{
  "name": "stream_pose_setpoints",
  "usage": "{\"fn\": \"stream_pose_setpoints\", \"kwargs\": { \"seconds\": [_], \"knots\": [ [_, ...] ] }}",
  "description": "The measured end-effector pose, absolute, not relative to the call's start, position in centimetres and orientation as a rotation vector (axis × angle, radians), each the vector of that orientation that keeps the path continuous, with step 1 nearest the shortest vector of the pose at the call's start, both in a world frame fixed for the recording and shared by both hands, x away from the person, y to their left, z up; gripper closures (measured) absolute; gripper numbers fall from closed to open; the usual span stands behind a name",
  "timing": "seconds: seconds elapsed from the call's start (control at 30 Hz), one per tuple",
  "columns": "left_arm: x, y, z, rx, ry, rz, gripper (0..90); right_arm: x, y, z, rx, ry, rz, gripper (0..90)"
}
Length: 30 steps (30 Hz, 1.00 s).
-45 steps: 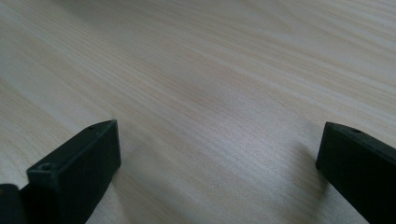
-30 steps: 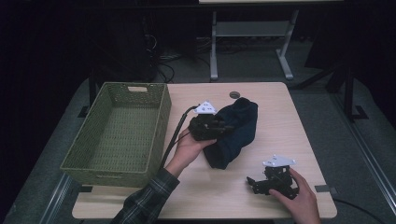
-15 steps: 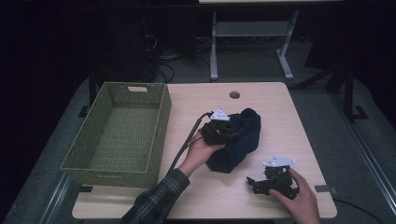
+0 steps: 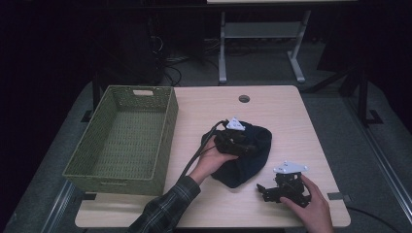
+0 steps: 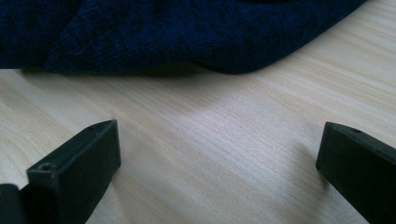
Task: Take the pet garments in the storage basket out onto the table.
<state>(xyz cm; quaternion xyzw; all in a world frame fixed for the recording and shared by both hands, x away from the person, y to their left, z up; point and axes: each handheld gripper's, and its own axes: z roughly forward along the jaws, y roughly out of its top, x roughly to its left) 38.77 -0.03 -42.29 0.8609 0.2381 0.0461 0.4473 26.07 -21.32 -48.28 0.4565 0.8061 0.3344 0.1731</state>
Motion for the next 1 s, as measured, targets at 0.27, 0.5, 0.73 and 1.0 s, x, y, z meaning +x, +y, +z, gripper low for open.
{"fn": "stream_pose_setpoints", "kwargs": {
  "seconds": [0.27, 0.5, 0.73, 1.0],
  "knots": [
    [37.5, 1.0, -40.9, 2.161, 0.582, 0.165, 23.1, 26.0, -21.3, -48.3, 1.3, 2.288, 0.948, 0.0],
    [36.1, 2.4, -40.4, 2.166, 0.591, 0.194, 17.5, 26.0, -21.3, -48.3, 1.303, 2.288, 0.947, 0.0],
    [34.7, 3.9, -40.7, 2.171, 0.603, 0.21, 15.9, 26.1, -21.3, -48.3, 1.297, 2.289, 0.947, 0.0],
    [33.1, 5.8, -41.5, 2.167, 0.632, 0.221, 14.9, 26.0, -21.3, -48.3, 1.304, 2.289, 0.948, 0.0]
  ]
}}
